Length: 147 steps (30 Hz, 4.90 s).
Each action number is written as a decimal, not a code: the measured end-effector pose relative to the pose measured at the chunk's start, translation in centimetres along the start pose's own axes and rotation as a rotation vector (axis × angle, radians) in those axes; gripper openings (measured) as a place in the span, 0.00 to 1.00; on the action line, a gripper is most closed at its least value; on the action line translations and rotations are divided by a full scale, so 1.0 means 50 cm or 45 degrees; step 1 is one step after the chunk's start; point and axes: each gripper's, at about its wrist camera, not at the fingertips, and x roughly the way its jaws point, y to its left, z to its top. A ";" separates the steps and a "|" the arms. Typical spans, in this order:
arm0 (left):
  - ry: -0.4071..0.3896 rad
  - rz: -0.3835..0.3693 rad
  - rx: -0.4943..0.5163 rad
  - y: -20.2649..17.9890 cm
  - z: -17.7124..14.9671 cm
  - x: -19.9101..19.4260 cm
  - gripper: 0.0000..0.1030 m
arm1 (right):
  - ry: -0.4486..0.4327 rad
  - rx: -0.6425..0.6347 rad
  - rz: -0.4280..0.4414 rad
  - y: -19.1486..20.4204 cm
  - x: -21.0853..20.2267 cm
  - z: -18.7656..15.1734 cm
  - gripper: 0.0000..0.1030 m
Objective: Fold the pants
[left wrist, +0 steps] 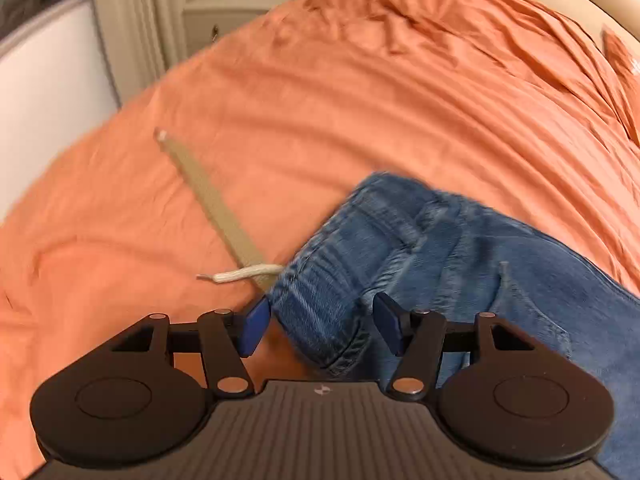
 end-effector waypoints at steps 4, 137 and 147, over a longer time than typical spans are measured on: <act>-0.052 0.030 0.084 -0.054 0.010 -0.033 0.67 | -0.020 0.083 0.035 -0.030 0.035 0.004 0.56; -0.033 -0.970 0.186 -0.523 -0.160 0.107 0.07 | -0.138 -1.048 0.136 0.483 0.108 -0.333 0.04; 0.041 -0.889 0.220 -0.528 -0.176 0.161 0.09 | 0.022 -1.069 0.061 0.473 0.276 -0.306 0.00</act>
